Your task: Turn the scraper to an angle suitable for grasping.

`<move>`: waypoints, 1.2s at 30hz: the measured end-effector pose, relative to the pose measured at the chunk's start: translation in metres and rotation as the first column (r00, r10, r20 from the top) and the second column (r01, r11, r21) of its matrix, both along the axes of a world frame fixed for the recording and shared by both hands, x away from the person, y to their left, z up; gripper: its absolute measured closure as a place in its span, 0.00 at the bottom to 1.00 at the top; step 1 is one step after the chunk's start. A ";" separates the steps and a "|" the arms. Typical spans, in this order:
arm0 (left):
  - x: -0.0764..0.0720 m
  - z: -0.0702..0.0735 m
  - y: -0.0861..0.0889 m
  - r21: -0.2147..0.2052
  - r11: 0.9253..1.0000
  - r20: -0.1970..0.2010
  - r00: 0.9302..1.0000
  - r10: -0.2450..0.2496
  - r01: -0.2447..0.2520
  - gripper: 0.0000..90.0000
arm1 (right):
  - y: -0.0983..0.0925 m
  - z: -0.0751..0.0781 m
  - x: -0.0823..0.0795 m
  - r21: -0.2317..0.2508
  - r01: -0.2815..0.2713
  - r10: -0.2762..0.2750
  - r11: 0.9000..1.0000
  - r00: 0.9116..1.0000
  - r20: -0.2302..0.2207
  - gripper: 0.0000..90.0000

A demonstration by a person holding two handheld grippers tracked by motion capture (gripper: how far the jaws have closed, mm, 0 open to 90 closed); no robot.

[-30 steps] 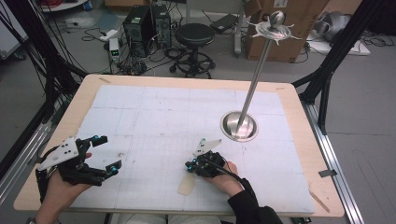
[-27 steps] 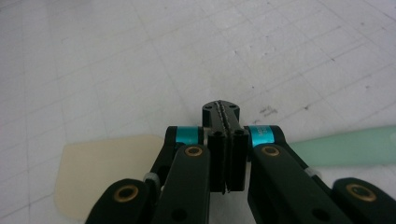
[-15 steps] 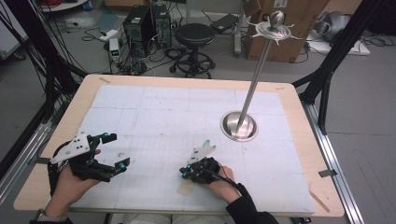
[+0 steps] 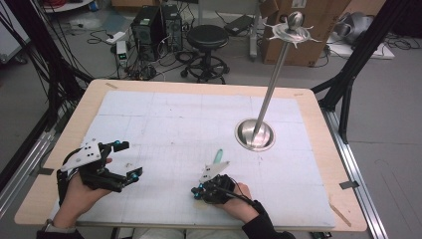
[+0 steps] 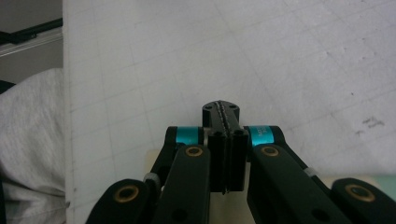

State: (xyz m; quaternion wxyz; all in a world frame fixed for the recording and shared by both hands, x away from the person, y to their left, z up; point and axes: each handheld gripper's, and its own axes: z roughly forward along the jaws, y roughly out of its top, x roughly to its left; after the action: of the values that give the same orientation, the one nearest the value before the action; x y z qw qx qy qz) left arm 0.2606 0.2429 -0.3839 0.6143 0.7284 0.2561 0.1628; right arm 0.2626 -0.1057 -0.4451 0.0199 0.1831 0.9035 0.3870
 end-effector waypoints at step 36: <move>0.001 0.005 -0.009 0.003 1.000 0.004 1.000 -0.025 0.025 0.02 | -0.087 0.010 0.009 0.028 0.248 -0.248 0.968 0.968 0.033 1.00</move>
State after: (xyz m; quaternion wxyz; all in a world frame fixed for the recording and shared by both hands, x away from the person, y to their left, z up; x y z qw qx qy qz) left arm 0.2619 0.2339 -0.3789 0.6158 0.7320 0.2458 0.1569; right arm 0.2720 -0.1929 -0.4350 0.0824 0.2878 0.8684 0.3953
